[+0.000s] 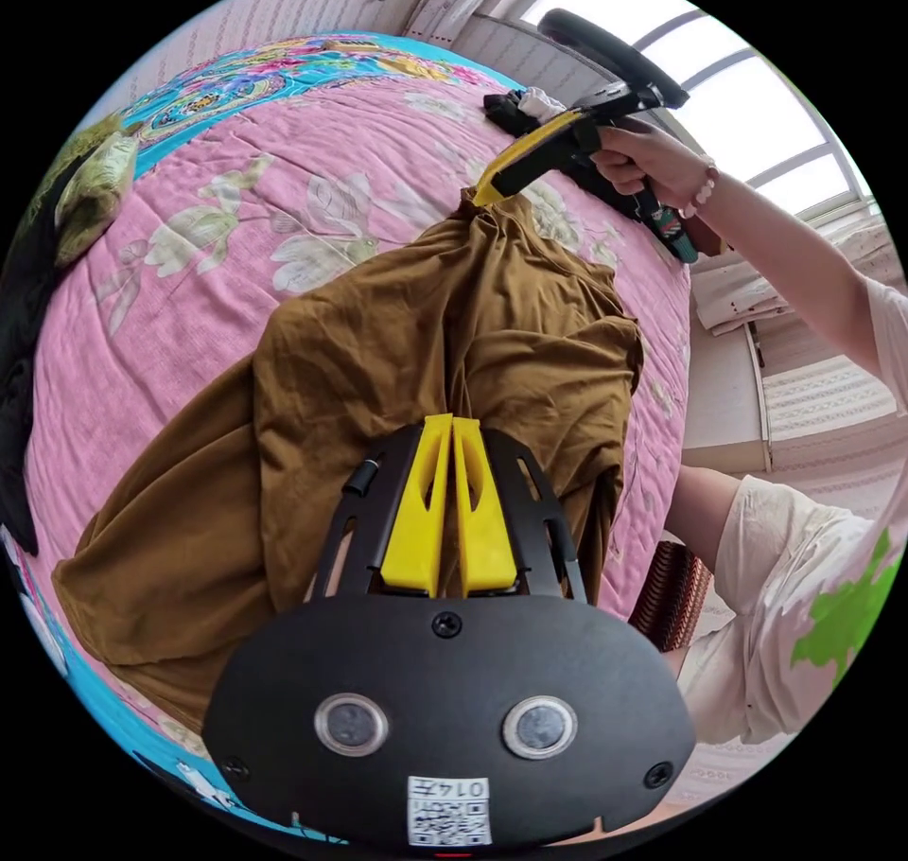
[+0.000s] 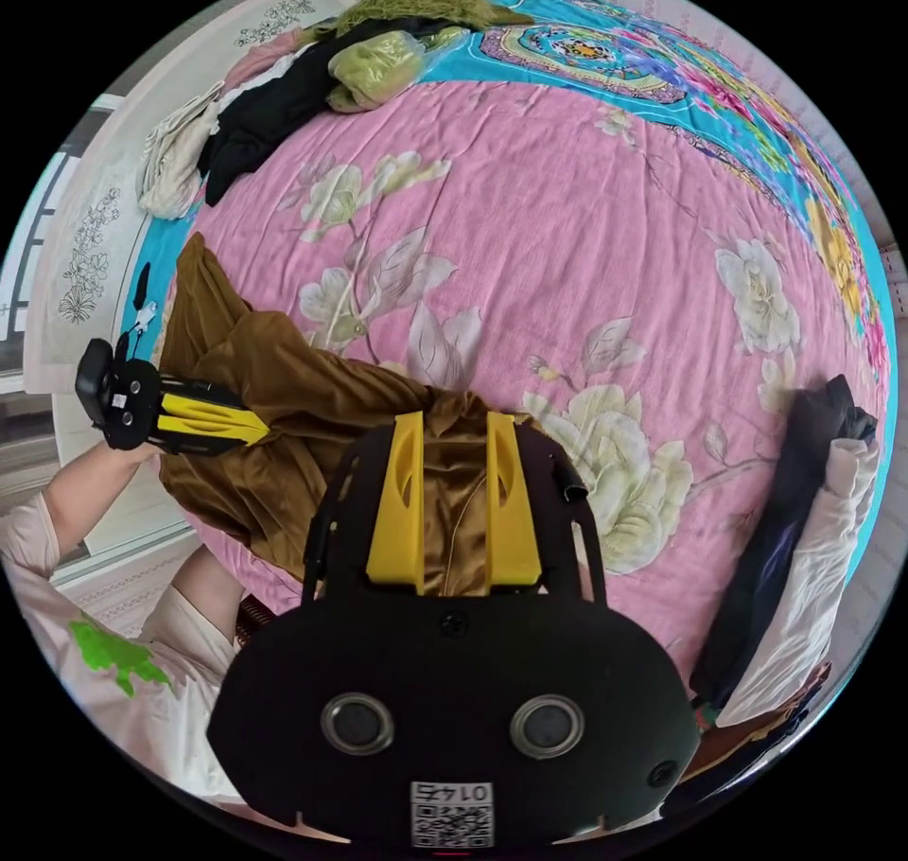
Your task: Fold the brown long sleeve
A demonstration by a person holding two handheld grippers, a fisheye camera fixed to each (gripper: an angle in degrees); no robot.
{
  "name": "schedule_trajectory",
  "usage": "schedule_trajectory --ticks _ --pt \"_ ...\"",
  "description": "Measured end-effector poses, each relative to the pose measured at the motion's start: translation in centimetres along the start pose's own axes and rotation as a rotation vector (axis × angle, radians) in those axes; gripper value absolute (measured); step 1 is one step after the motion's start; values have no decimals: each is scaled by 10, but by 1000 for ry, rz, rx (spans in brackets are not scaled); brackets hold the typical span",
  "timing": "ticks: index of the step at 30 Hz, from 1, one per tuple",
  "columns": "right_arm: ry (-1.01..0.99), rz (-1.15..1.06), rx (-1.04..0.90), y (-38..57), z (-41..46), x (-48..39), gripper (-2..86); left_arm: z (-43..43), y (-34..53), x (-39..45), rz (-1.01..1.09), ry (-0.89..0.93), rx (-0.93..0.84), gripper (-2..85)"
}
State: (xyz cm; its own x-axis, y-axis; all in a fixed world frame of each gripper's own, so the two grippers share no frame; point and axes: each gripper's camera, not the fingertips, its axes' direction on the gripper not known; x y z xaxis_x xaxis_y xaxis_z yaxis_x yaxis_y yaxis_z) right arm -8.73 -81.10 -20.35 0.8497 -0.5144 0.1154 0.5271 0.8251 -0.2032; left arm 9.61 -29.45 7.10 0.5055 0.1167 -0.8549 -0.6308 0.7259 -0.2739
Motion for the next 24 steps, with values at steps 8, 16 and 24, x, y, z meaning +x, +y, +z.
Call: schedule_trajectory --ticks 8,16,24 --pt "135 -94 -171 -14 22 14 66 6 -14 -16 -6 30 -15 -10" --pt "61 35 -8 -6 -5 52 29 10 -18 -11 44 -23 -9 -10" --pt "-77 187 42 42 -8 109 83 -9 -10 -27 -25 38 95 -10"
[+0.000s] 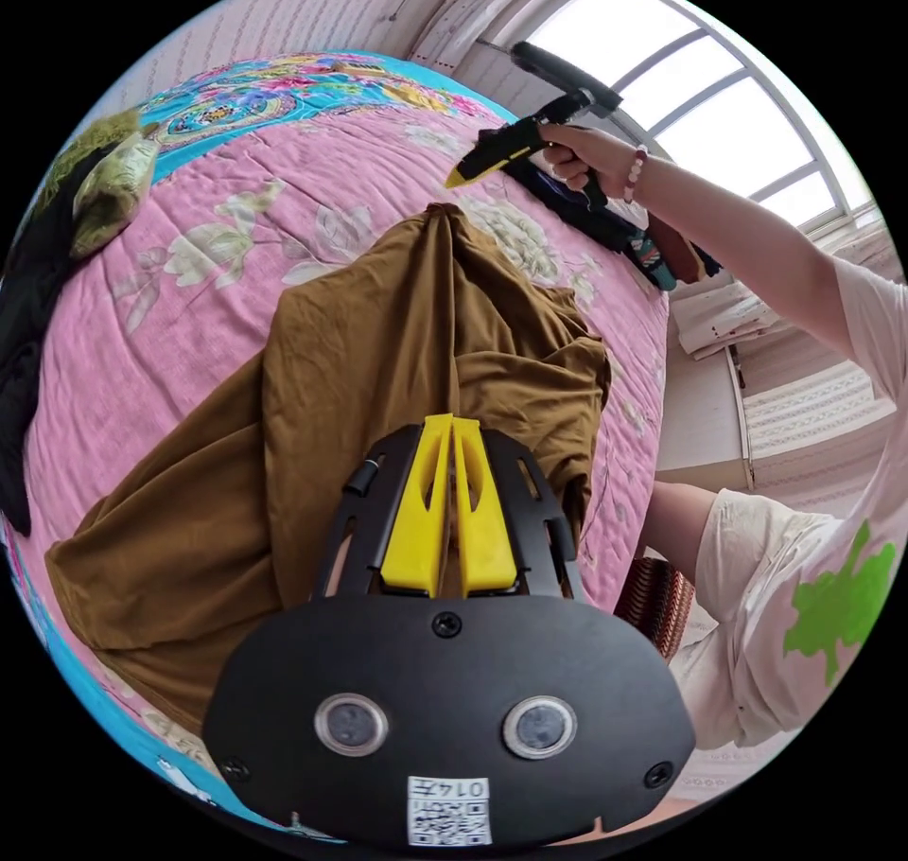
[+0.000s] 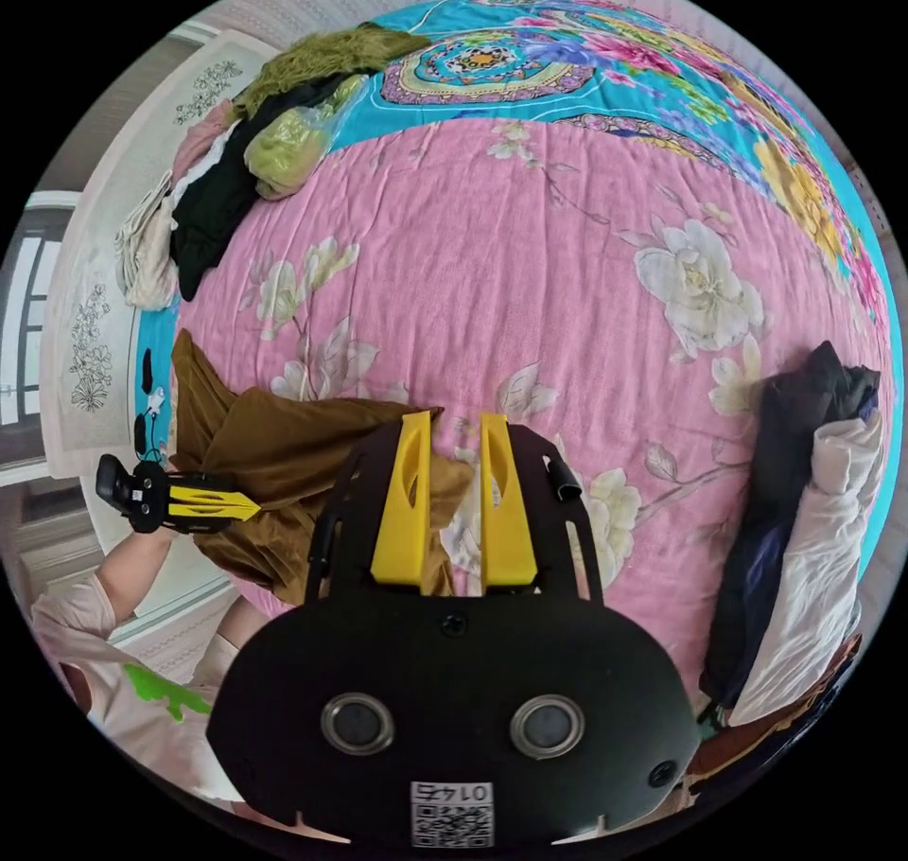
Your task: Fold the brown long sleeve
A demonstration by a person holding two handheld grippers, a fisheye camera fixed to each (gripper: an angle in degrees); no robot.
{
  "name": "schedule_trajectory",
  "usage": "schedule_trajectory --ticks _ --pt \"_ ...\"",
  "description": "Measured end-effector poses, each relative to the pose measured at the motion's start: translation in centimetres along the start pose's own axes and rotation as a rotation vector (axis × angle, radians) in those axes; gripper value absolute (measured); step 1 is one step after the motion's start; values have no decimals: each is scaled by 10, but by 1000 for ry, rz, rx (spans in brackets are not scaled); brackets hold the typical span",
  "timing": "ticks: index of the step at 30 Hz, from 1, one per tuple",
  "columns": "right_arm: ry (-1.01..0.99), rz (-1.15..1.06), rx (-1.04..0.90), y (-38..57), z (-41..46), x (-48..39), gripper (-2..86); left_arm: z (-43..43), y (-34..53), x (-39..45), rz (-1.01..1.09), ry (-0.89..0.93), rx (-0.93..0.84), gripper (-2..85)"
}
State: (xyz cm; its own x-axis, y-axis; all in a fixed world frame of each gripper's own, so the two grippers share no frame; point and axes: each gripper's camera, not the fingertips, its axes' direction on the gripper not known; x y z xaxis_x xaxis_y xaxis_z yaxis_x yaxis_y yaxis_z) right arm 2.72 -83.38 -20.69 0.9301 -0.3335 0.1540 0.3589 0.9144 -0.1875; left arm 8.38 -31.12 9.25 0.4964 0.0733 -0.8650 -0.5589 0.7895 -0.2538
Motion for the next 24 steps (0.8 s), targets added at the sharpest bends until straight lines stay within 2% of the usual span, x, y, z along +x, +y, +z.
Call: schedule_trajectory --ticks 8,10,14,15,17,20,22,24 --pt "-83 16 -101 60 41 27 102 -19 -6 -19 -51 -1 60 -10" --pt "-13 14 -96 64 48 26 96 -16 -8 -18 -46 -2 48 -10" --pt "151 -52 -86 77 43 25 14 -10 -11 -12 -33 11 24 -10" --pt "251 -35 -59 82 35 30 8 -9 -12 -11 -32 12 20 -10" --pt "319 13 -2 91 21 42 6 -7 -13 -6 -12 12 12 -10" --pt "-30 40 8 110 15 64 18 -7 -15 1 10 8 6 -10" --pt "-79 63 -25 129 20 70 70 -6 -15 4 15 16 8 -10" --pt "-29 66 -110 154 36 73 109 -5 -15 6 22 20 1 -10"
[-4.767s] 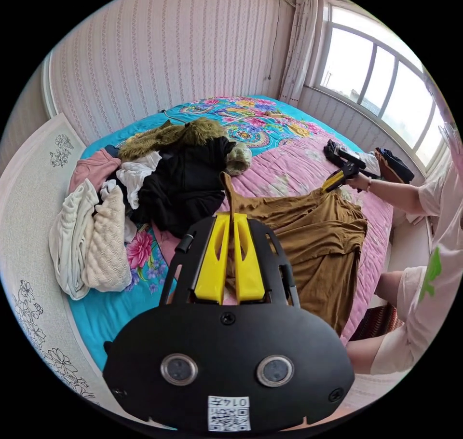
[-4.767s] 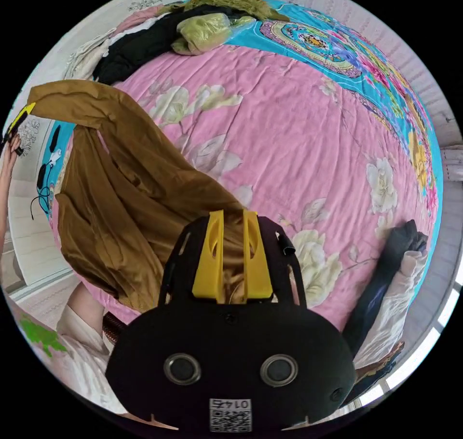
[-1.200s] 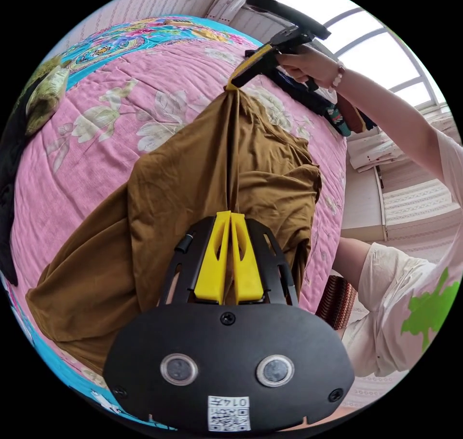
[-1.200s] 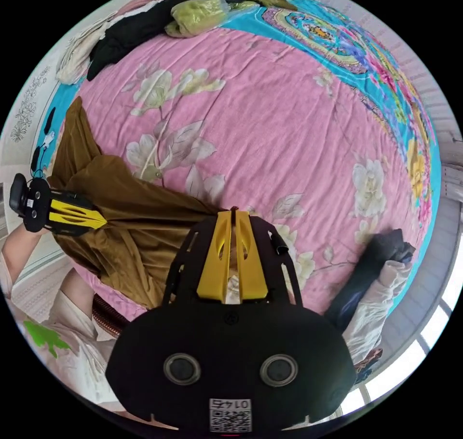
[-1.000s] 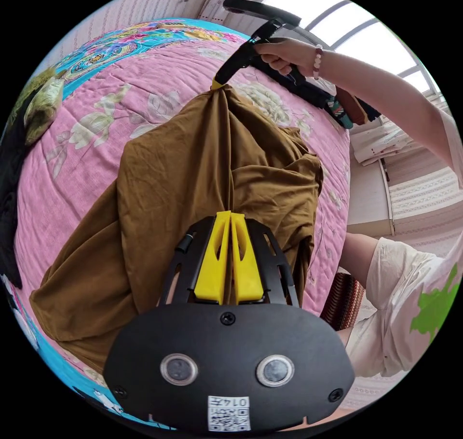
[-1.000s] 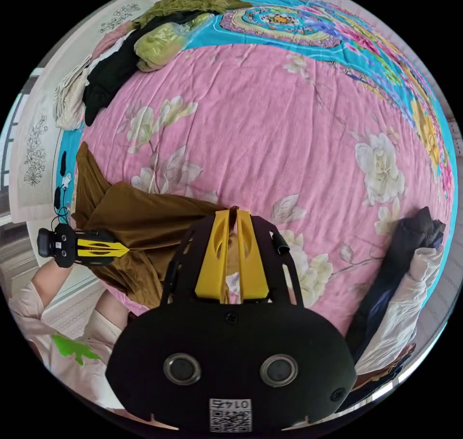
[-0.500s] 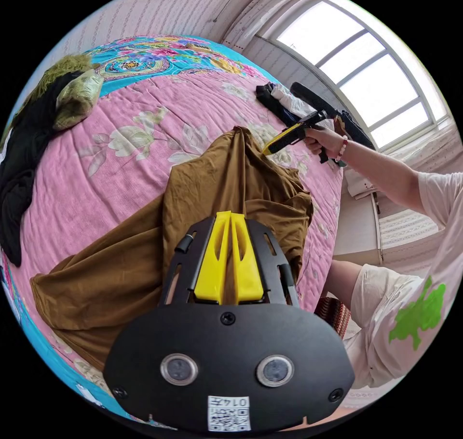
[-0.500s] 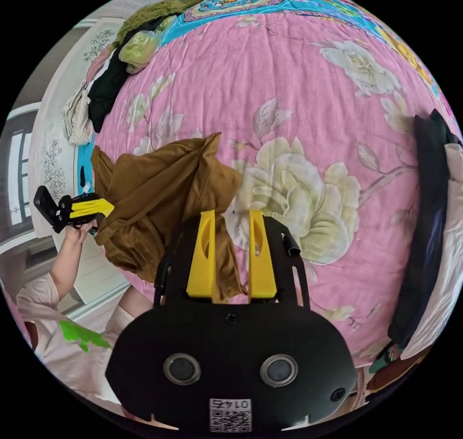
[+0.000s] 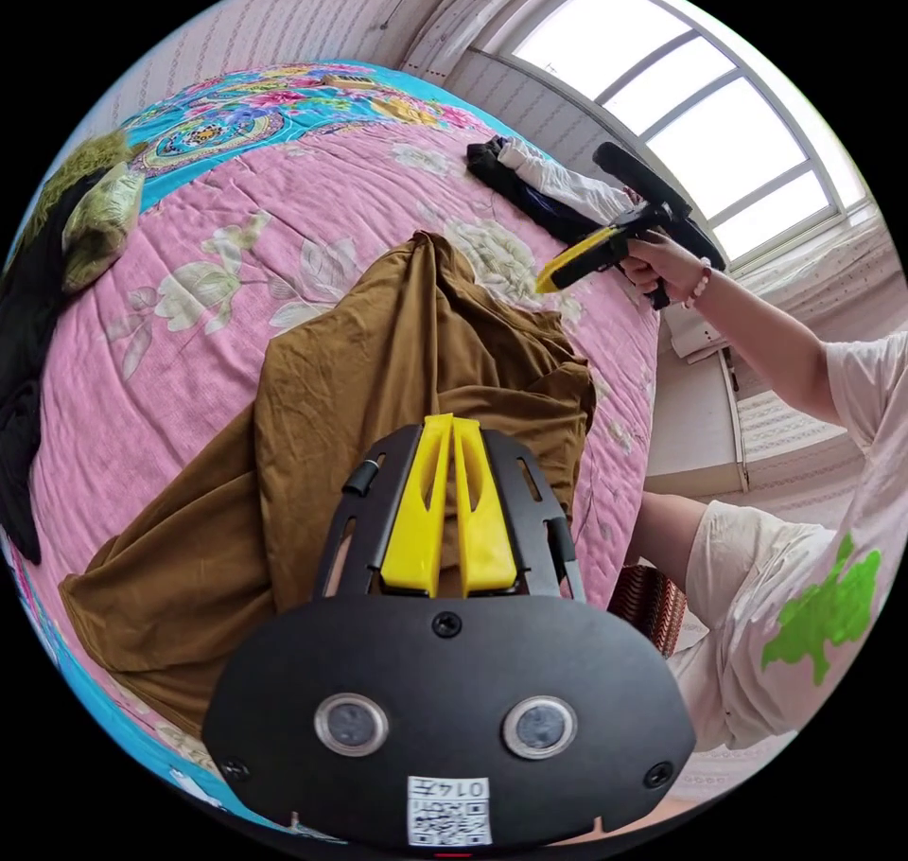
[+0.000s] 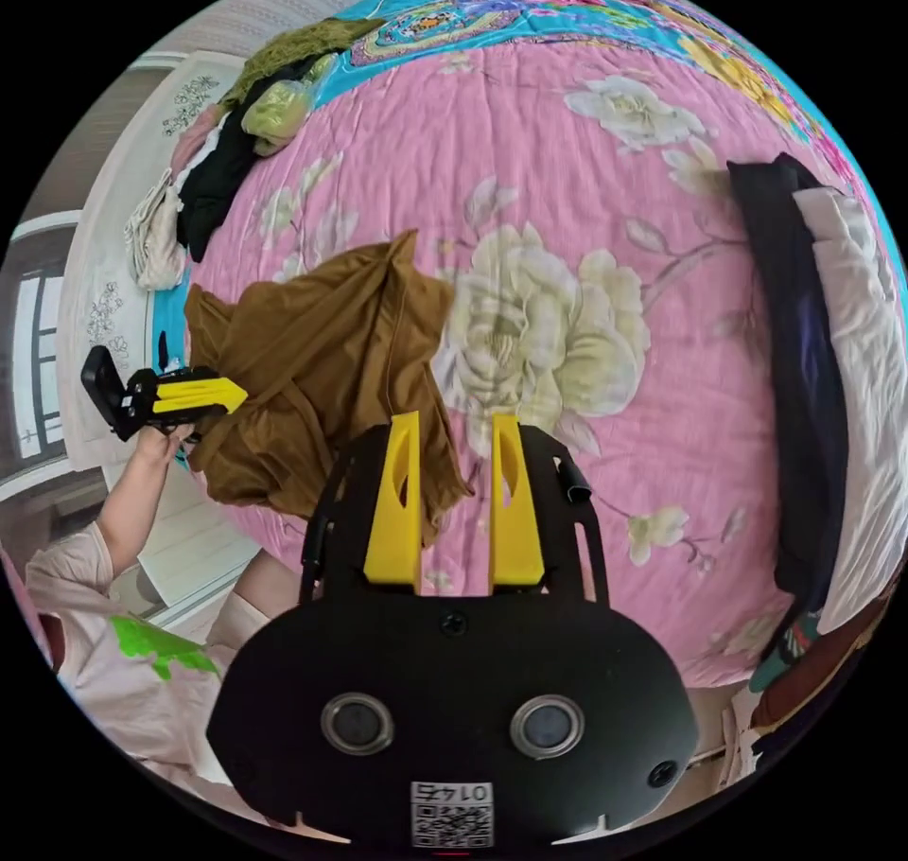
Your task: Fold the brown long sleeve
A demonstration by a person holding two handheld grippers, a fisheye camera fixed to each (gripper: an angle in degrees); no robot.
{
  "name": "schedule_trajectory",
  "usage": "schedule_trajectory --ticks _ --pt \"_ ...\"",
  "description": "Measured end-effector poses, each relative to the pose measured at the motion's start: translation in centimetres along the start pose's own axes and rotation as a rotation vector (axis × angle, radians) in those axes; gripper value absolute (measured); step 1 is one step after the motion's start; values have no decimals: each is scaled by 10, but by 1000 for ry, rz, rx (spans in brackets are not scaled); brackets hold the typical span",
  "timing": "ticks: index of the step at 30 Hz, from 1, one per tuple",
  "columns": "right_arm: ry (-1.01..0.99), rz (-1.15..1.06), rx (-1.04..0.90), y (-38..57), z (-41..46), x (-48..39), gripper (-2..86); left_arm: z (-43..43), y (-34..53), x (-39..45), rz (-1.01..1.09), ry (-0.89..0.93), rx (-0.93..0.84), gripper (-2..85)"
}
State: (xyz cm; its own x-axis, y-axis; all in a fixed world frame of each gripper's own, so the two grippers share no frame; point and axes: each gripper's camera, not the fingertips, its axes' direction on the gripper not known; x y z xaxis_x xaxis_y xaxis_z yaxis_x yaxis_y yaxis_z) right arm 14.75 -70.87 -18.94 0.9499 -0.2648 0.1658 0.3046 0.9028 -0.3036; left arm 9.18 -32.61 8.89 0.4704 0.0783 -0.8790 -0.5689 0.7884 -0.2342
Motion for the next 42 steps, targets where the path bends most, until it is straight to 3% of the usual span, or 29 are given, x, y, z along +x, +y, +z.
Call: schedule_trajectory --ticks 4,8,11,16,21,26,31,34,39,42 --pt "-6 12 -39 19 25 6 113 1 1 4 12 -9 -22 -10" --pt "52 -44 -4 33 26 1 28 4 1 8 13 -17 -42 -10" --pt "110 20 57 54 13 16 19 4 2 12 14 -10 -44 -10" --pt "-159 160 18 78 31 60 38 9 2 17 20 -18 -76 -10" --pt "60 142 143 73 8 49 74 11 3 20 20 -18 -81 -10" --pt "97 8 195 27 20 25 76 8 4 28 15 -19 -87 -10" --pt "120 -59 126 13 43 19 28 2 8 37 27 -35 -85 -9" --pt "254 -1 182 25 37 31 15 -7 13 39 22 -45 -61 -8" --pt "72 81 177 41 46 68 25 -22 25 43 15 -87 -20 9" --pt "68 73 208 56 44 72 67 -33 37 41 -20 -120 -2 54"
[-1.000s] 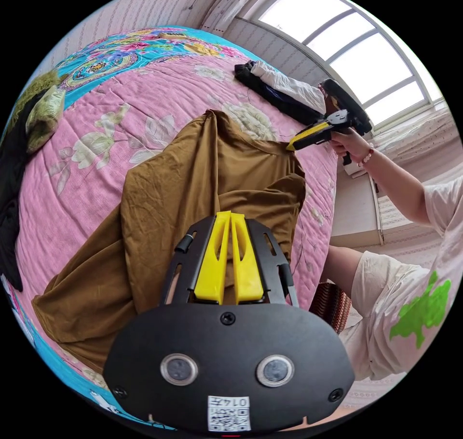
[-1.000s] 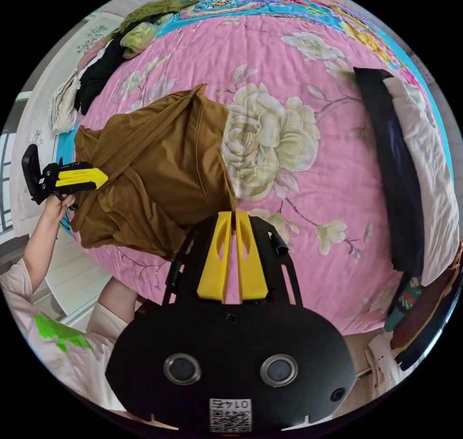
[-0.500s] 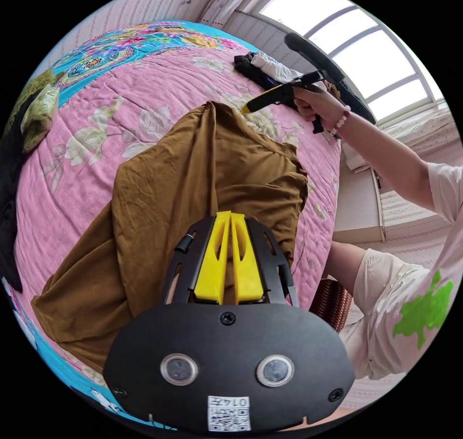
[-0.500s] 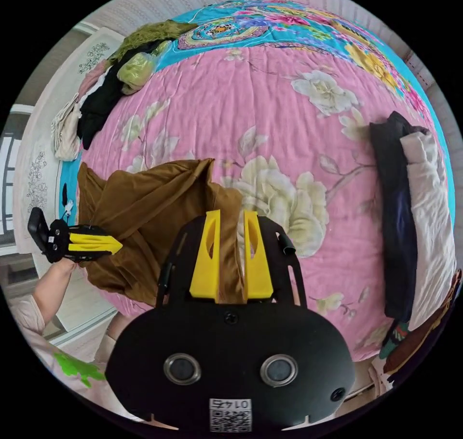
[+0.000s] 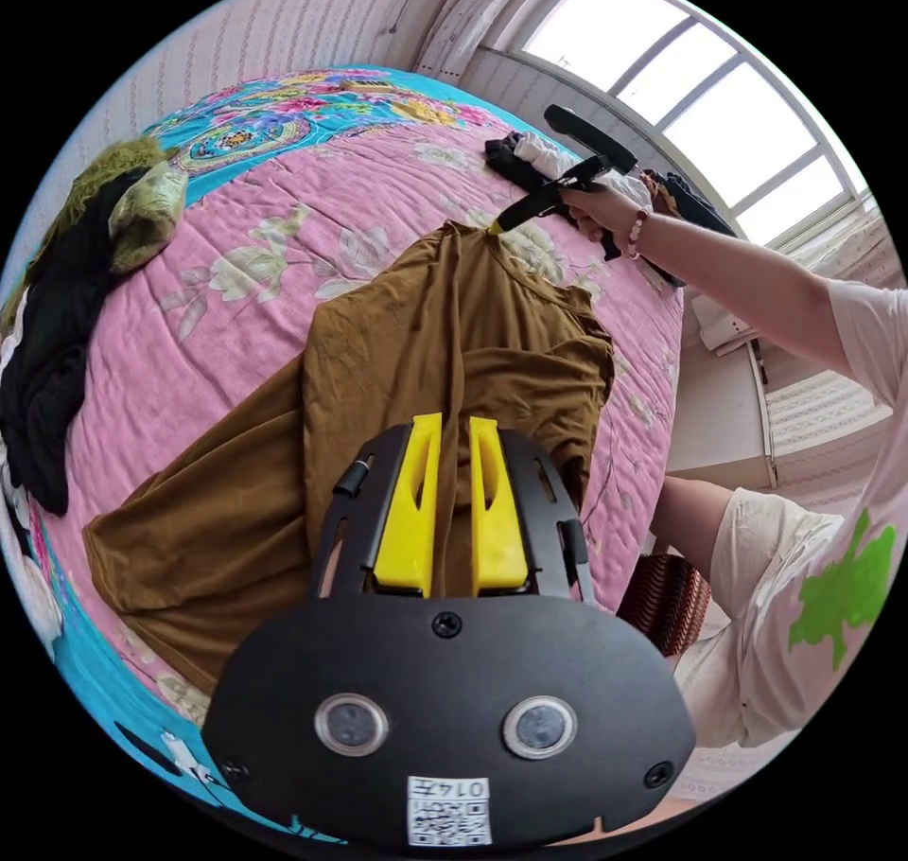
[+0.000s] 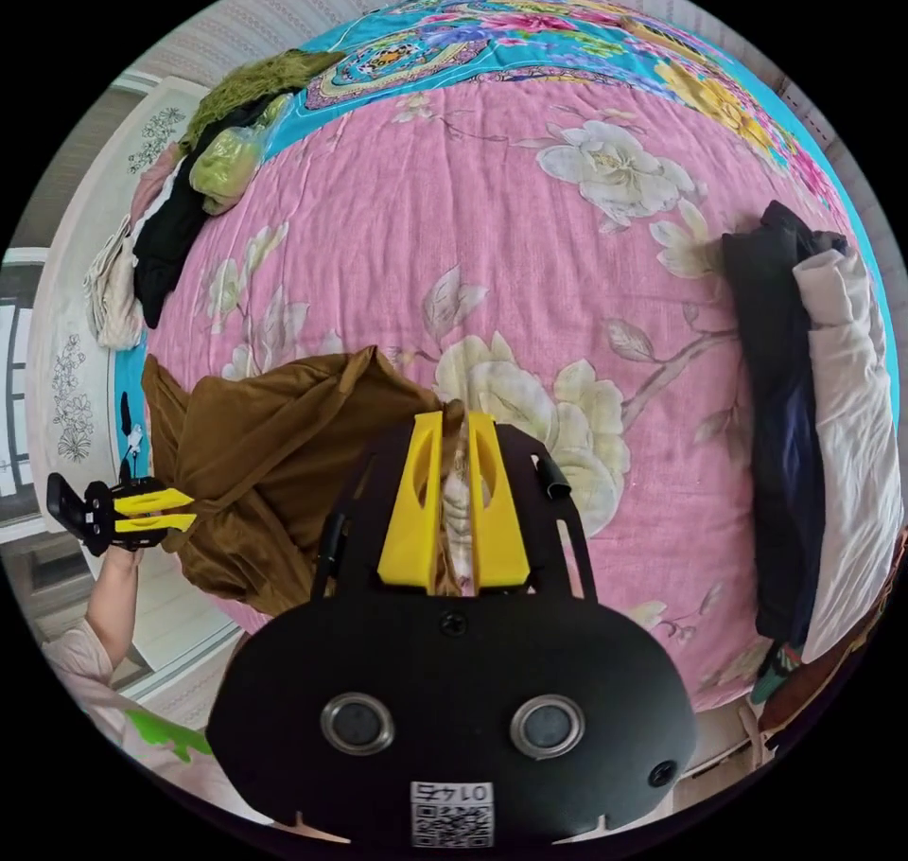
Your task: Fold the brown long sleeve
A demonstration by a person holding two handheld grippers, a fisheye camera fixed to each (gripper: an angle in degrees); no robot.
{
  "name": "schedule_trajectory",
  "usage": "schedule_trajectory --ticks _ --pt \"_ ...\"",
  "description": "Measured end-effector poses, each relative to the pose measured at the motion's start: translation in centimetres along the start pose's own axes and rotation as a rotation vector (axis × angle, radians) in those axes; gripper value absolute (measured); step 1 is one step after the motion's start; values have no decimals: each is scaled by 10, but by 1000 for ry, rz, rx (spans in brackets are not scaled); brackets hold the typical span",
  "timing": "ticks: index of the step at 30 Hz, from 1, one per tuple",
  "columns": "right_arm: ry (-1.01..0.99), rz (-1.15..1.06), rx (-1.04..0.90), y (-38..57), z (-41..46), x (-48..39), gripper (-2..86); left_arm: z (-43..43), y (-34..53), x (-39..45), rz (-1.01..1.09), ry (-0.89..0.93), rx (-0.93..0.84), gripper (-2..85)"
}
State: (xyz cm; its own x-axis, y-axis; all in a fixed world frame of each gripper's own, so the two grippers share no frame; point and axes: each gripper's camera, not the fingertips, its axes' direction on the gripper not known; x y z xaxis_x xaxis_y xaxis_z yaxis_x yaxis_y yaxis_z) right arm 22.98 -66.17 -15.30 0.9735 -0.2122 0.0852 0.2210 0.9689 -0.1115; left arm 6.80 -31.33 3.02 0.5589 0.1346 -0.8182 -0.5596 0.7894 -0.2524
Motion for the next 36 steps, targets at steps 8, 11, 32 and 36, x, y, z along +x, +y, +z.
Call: schedule_trajectory --ticks 8,11,32,36 --pt "-163 -112 59 58 -5 -2 83 -40 67 -34 -229 -139 91 80" --pt "-197 -155 46 82 5 -10 83 -52 89 -48 -322 -143 141 115" --pt "-218 -28 60 226 54 17 102 -49 -9 -2 -57 -102 151 139" --pt "-192 107 109 259 61 40 110 -29 -67 22 119 -13 122 128"
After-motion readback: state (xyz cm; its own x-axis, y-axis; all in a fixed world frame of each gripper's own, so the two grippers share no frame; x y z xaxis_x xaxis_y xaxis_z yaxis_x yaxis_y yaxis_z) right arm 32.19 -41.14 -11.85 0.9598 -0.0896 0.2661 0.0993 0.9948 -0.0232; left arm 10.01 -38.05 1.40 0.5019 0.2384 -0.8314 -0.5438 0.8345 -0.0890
